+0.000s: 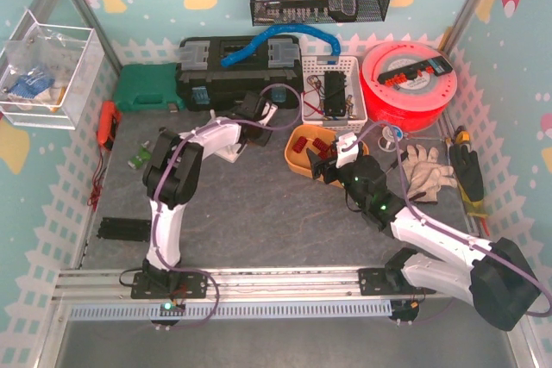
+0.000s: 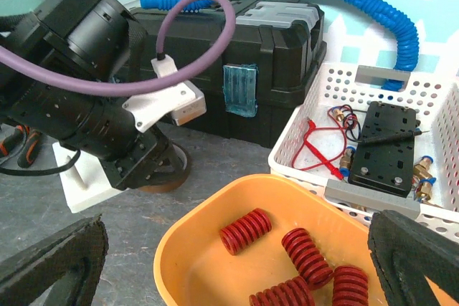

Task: Install the large spring

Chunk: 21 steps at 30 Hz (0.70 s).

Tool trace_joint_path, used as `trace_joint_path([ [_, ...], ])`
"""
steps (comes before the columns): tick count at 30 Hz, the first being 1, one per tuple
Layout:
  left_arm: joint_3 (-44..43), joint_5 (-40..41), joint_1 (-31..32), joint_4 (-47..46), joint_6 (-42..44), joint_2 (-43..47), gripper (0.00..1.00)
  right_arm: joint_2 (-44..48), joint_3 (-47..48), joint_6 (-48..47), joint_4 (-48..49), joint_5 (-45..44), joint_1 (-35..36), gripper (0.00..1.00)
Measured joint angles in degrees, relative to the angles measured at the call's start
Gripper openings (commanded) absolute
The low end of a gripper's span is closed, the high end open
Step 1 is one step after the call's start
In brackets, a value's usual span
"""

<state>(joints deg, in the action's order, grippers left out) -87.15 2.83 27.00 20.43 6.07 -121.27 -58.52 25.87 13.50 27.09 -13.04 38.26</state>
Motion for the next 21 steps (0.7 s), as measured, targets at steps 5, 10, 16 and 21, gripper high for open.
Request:
trace_joint_path([
  [5, -0.5, 0.0, 0.0, 0.3, 0.2, -1.8, 0.32, 0.0, 0.0, -0.2, 0.0, 0.0, 0.0, 0.99],
  [10, -1.4, 0.0, 0.0, 0.3, 0.2, -2.4, 0.32, 0.0, 0.0, -0.2, 0.0, 0.0, 0.0, 0.99],
  [16, -1.5, 0.0, 0.0, 0.3, 0.2, -2.6, 0.36, 0.0, 0.0, -0.2, 0.0, 0.0, 0.0, 0.99],
  [21, -1.5, 0.0, 0.0, 0.3, 0.2, -2.6, 0.36, 0.0, 0.0, -0.2, 0.0, 0.0, 0.0, 0.99],
])
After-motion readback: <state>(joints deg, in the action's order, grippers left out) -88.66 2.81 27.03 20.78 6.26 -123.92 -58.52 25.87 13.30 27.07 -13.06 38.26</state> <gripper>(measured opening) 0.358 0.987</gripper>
